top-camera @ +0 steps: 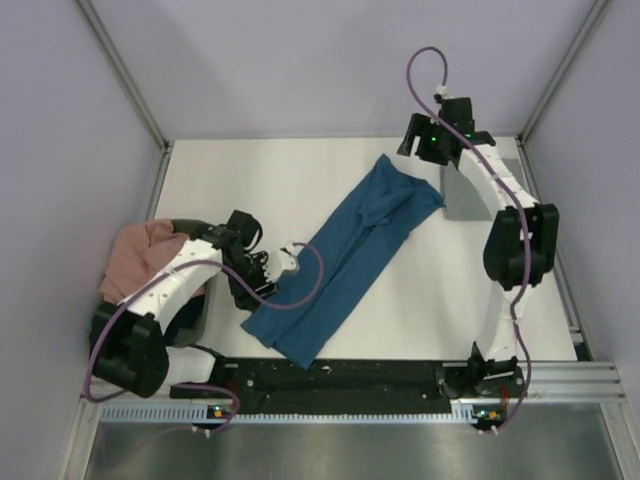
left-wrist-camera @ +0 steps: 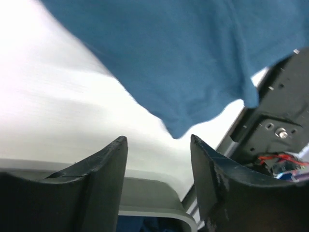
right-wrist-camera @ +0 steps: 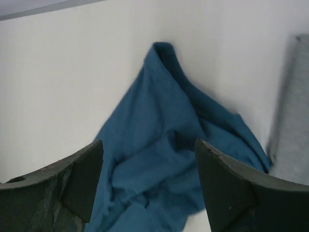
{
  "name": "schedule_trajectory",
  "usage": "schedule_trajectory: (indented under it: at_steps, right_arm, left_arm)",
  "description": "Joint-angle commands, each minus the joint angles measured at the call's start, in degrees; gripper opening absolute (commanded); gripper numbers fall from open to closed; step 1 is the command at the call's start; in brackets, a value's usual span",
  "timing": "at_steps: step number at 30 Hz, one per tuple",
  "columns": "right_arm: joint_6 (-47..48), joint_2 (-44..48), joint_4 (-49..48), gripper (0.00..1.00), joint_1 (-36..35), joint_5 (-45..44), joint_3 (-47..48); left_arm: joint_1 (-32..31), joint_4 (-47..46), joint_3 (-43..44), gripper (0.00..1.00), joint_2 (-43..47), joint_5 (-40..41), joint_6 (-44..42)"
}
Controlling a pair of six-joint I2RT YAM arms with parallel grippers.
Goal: Fold and stack the t-shirts
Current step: Rotate the tshirt 90 degrees
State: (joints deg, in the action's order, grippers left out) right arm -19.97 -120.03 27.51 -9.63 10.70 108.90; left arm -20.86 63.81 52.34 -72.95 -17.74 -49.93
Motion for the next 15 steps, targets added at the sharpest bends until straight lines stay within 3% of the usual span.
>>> schedule_trajectory:
  at_steps: [1, 7, 11, 13, 15]
  right_arm:
    - [-1.1, 11.0, 0.3, 0.73, 2.4, -8.1, -16.2]
    - [-6.0, 7.4, -1.3, 0.52, 3.2, -7.8, -24.1]
    - [-7.1, 2.4, -0.8, 0.50, 3.7, -7.8, -21.4]
    - [-6.9, -0.2, -0.3, 0.40, 3.7, -6.1, -19.6]
    - [-6.8, -3.5, 0.4, 0.21, 3.7, -3.8, -17.2]
  left_arm:
    - [0.6, -11.1, 3.3, 0.55, -8.5, 3.0, 8.1]
    - [0.7, -15.1, -1.1, 0.52, -15.4, 5.7, 8.4]
    - [0.2, -14.8, -5.5, 0.45, -14.2, 1.5, 7.9]
    - [-0.6, -14.4, -7.5, 0.31, -13.3, 0.1, 7.0]
    - [-2.0, -13.5, -9.5, 0.22, -12.0, -1.9, 4.9]
